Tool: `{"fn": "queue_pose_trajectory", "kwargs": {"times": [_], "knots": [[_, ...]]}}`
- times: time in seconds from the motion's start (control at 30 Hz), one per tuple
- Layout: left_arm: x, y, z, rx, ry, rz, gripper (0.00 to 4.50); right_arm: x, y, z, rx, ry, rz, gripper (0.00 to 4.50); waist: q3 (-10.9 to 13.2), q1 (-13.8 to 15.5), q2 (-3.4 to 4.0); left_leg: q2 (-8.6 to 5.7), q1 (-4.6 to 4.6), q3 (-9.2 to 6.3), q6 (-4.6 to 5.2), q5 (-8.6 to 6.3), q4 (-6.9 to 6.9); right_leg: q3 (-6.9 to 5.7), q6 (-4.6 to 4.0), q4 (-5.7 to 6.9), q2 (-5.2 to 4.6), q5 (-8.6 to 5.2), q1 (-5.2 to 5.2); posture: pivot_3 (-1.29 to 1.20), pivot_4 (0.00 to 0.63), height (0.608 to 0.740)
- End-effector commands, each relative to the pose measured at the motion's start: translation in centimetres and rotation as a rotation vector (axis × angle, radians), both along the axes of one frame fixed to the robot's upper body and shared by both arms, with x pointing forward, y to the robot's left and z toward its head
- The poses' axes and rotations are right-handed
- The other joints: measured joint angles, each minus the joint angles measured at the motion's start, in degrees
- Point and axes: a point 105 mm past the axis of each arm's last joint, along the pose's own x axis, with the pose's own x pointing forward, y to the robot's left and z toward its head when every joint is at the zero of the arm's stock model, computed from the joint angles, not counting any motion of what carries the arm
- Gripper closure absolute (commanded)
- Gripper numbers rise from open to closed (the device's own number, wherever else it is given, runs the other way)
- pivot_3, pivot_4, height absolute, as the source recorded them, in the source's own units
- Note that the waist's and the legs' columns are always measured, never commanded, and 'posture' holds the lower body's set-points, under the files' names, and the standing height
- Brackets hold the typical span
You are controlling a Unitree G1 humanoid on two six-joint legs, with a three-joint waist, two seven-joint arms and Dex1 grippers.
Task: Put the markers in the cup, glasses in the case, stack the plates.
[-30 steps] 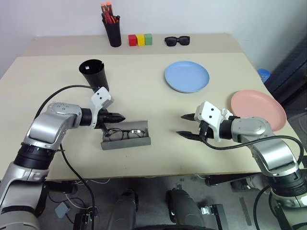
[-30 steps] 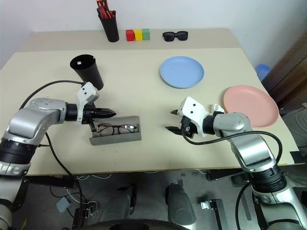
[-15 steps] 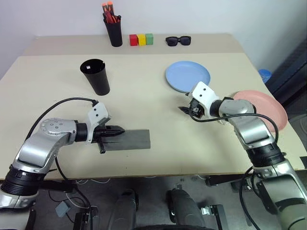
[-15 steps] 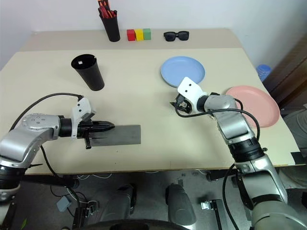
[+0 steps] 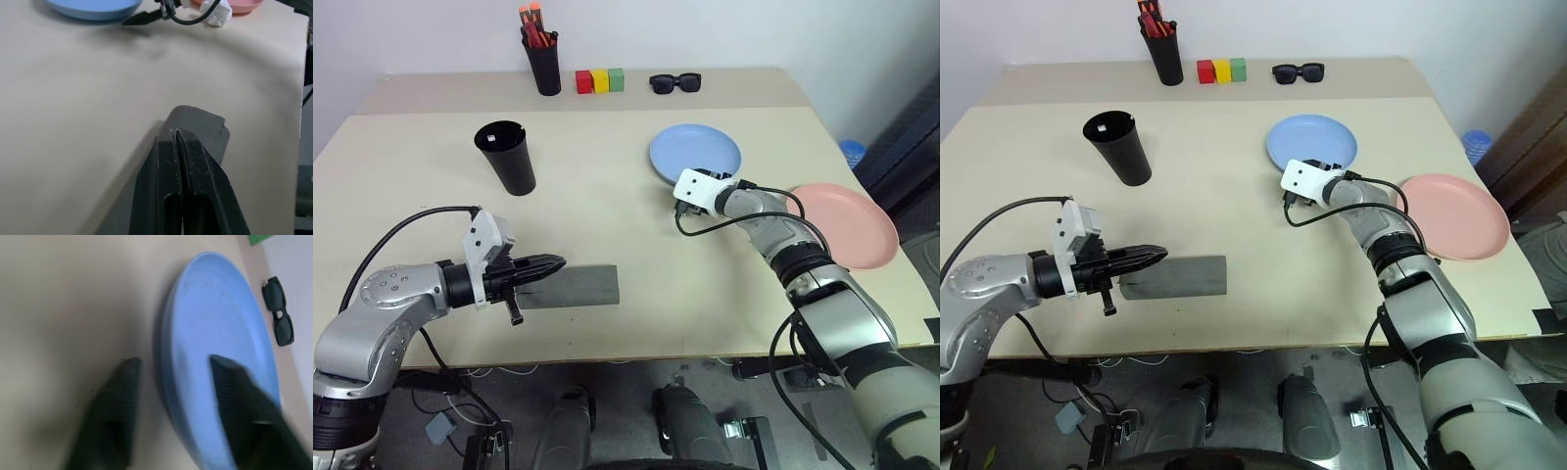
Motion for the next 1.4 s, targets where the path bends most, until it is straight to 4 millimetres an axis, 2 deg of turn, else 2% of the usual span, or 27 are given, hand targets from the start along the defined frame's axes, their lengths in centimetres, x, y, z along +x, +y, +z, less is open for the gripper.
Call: {"fn": "queue_pose_trajectory", "kwargs": {"times": [0.03,0.17,0.27,0.4,0.47,0.57,0.6,0.7,0.77,0.9,1.03,1.13,1.23,1.33,1.4], "knots": [[-0.4,-0.4,1.0,-0.021,-0.047,0.004,4.50,0.4,0.4,2.0,-0.007,-0.072,0.027,4.44,0.0,0.0,0.00,0.00,0.00,0.00,0.00,0.00,0.00,0.00,0.00,0.00,0.00,0.00,-0.01,0.00,0.150,0.740],[-0.5,-0.6,0.8,-0.027,-0.049,0.007,4.50,0.4,0.3,2.6,0.024,-0.100,0.031,4.44,0.0,-0.4,0.03,0.01,0.00,-0.01,0.00,0.00,-0.01,0.00,0.00,0.02,0.02,0.00,-0.01,0.00,0.150,0.740],[-0.3,-0.9,1.0,-0.035,-0.052,0.002,4.50,0.1,-0.6,4.2,0.034,-0.161,0.040,4.44,0.0,-0.6,0.06,0.00,0.02,-0.01,0.00,0.00,-0.01,0.00,0.00,0.04,0.02,0.00,-0.01,0.00,0.150,0.740],[0.2,-1.7,1.4,-0.047,-0.069,-0.038,4.50,-3.3,-4.0,7.5,0.040,-0.201,0.111,4.44,0.1,0.7,0.13,-0.02,-0.03,-0.03,0.01,0.00,0.00,0.00,0.02,-0.03,-0.01,-0.01,0.01,0.00,0.150,0.740],[0.3,-2.0,1.5,-0.049,-0.073,-0.055,4.50,-5.1,-5.1,8.2,0.044,-0.176,0.132,4.44,0.1,1.0,0.16,-0.04,-0.03,-0.04,0.02,-0.01,-0.01,-0.02,0.04,-0.06,-0.03,-0.02,0.04,0.00,0.150,0.740],[0.7,-2.8,1.4,-0.057,-0.069,-0.098,4.50,-8.8,-8.4,8.9,0.025,-0.061,0.110,4.44,0.1,1.0,0.22,-0.04,-0.02,-0.03,0.04,-0.02,0.02,-0.01,0.05,-0.06,-0.03,-0.02,0.07,0.00,0.150,0.740],[0.8,-2.9,1.4,-0.059,-0.069,-0.106,4.50,-9.5,-8.8,9.0,0.019,-0.039,0.103,4.44,0.1,0.9,0.23,-0.04,-0.01,-0.04,0.04,-0.02,0.03,-0.02,0.05,-0.04,-0.03,-0.02,0.09,0.00,0.150,0.740],[1.0,-4.0,1.4,-0.070,-0.063,-0.171,4.50,-13.2,-12.9,8.6,-0.028,0.116,-0.002,4.44,0.1,0.8,0.31,-0.03,0.03,-0.01,0.04,-0.02,0.07,0.00,0.04,-0.04,-0.03,-0.03,0.12,0.00,0.150,0.740],[1.3,-4.7,1.4,-0.073,-0.064,-0.204,4.50,-14.9,-15.0,8.0,-0.051,0.190,-0.069,4.44,0.1,0.8,0.33,-0.03,0.07,-0.01,0.06,-0.03,0.08,-0.01,0.03,-0.05,-0.02,-0.04,0.18,0.00,0.150,0.740],[1.6,-5.4,1.4,-0.077,-0.066,-0.245,4.50,-16.4,-17.3,6.6,-0.082,0.272,-0.167,4.44,0.1,0.0,0.39,0.02,0.19,0.11,0.06,-0.03,0.10,0.07,0.02,-0.05,0.01,-0.03,0.23,0.00,0.150,0.740],[1.6,-5.7,1.3,-0.079,-0.069,-0.262,4.50,-16.3,-18.3,5.6,-0.069,0.294,-0.215,4.44,0.1,-0.2,0.45,0.02,0.21,0.15,0.06,-0.03,0.12,0.11,0.02,-0.03,0.02,-0.03,0.22,0.00,0.150,0.740],[1.5,-5.8,1.4,-0.079,-0.074,-0.263,4.50,-15.6,-18.1,5.5,-0.023,0.278,-0.221,3.66,0.1,0.0,0.45,0.01,0.18,0.15,0.06,-0.03,0.14,0.11,0.03,-0.03,0.01,-0.03,0.22,0.00,0.150,0.740],[1.3,-5.7,1.4,-0.081,-0.076,-0.255,4.50,-15.3,-17.0,5.9,0.002,0.265,-0.177,2.24,0.1,0.4,0.45,0.01,0.18,0.14,0.06,-0.03,0.14,0.11,0.03,-0.04,0.01,-0.03,0.22,0.00,0.150,0.740],[0.9,-5.6,1.2,-0.081,-0.063,-0.251,4.50,-15.1,-14.7,6.3,0.082,0.263,-0.102,0.65,0.1,0.4,0.44,0.01,0.15,0.13,0.06,-0.03,0.14,0.11,0.04,-0.06,0.00,-0.03,0.23,0.00,0.150,0.740],[0.6,-5.7,1.1,-0.080,-0.061,-0.255,4.50,-14.9,-13.6,6.0,0.096,0.265,-0.065,0.65,0.1,0.4,0.44,0.01,0.15,0.12,0.06,-0.03,0.13,0.11,0.04,-0.06,0.00,-0.03,0.22,0.00,0.150,0.740]]}}
